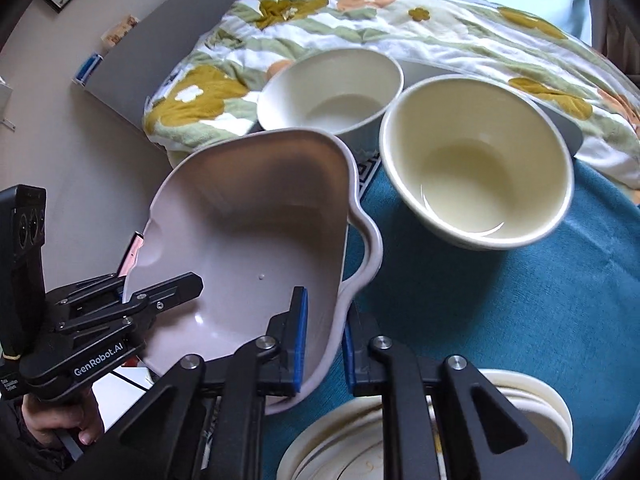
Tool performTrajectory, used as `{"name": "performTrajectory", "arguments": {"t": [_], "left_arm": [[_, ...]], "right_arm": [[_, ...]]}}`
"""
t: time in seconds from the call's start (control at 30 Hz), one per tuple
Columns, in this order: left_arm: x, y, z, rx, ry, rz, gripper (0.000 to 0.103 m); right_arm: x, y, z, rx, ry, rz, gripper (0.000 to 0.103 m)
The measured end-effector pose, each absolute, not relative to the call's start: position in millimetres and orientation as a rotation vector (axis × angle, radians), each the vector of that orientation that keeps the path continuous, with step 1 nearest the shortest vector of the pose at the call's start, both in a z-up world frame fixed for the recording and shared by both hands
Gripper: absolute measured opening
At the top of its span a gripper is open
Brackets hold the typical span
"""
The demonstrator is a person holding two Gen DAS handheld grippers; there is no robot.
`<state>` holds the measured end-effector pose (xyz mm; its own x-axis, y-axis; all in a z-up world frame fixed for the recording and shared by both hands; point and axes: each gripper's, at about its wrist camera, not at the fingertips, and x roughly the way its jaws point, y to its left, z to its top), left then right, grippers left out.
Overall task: Organize plates and bowls
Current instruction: 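Carry the handled dish across the tablecloth and set it down, open left tool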
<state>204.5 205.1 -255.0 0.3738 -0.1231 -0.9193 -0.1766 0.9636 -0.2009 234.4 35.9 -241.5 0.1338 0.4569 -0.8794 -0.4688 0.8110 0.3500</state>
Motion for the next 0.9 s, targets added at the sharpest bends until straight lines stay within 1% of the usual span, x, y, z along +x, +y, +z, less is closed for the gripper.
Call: {"name": "performTrajectory", "arguments": {"t": [0.2,0.3,0.43,0.67,0.8,0.9], "left_arm": [[187,163,-206,-0.243,1.114,0.025,0.014],[175,124,-184,-0.220,1.082,-0.001,0.014],[165,60,-171,-0.214,1.073,-0.079,0.014],[156,-68,-170,-0.149,1.091,-0.252,0.014],[156,-132,-188,-0.130,1.133,-0.344,0.014],[160,-168,-209,-0.128,1.173,-0.388,0.014]], "right_arm": [[212,3,-203,0.018,1.182,0.671,0.014],[198,-30,-182,0.043,1.139,0.652,0.014],[176,-92,-160,0.080,1.107,0.583,0.014],[138,-213,-147,0.126,1.085,0.407,0.014],[120,-276,-154,0.153,1.099,0.307,0.014],[116,-316,-171,0.185,1.124,0.255,0.014]]}}
